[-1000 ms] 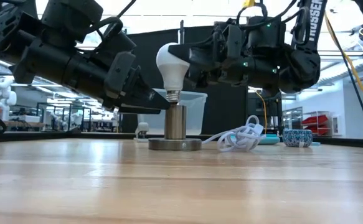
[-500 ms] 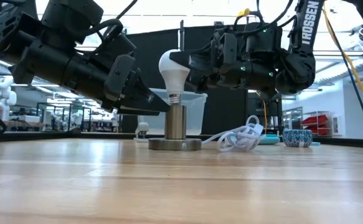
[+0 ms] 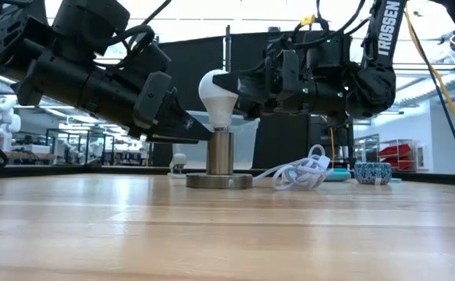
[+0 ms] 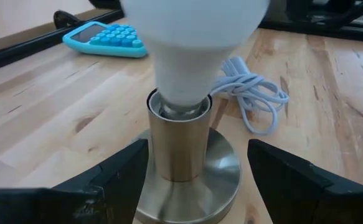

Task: Screw lightbulb
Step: Insert the white lightbulb into the desk lamp

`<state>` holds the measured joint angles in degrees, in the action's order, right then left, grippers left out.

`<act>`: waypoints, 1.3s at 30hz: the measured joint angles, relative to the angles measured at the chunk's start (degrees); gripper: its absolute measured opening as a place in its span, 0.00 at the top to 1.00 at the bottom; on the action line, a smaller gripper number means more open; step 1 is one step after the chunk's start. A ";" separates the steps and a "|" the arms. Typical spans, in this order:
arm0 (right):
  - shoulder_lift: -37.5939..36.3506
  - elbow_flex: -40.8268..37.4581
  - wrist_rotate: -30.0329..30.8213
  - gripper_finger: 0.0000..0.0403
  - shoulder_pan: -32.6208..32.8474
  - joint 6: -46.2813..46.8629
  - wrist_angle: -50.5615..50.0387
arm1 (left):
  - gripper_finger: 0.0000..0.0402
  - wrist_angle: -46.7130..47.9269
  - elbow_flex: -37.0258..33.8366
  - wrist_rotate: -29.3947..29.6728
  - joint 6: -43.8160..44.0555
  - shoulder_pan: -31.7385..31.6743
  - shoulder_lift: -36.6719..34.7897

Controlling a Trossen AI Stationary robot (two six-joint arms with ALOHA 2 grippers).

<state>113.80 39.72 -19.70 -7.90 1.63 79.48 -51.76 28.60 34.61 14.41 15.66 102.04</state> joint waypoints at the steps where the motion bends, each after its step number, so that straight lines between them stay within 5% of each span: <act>1: 0.00 0.00 0.02 0.34 -0.03 -0.14 -0.19 | 0.30 -0.45 0.00 0.02 -0.06 0.00 0.00; 21: 0.00 -0.02 1.72 0.34 0.03 -2.36 0.05 | 0.30 -2.38 -0.02 4.79 -10.49 1.75 -8.29; 28: 5.72 0.02 3.61 0.34 0.05 0.46 9.33 | 0.30 -0.50 0.00 11.13 -15.27 4.56 -14.38; 39: 8.90 1.76 4.56 0.34 -0.02 3.16 10.65 | 0.30 -0.13 0.00 11.47 -16.68 4.47 -18.53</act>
<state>122.69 41.49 -15.14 -7.92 4.79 90.13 -51.90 28.60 46.09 -2.26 20.13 83.50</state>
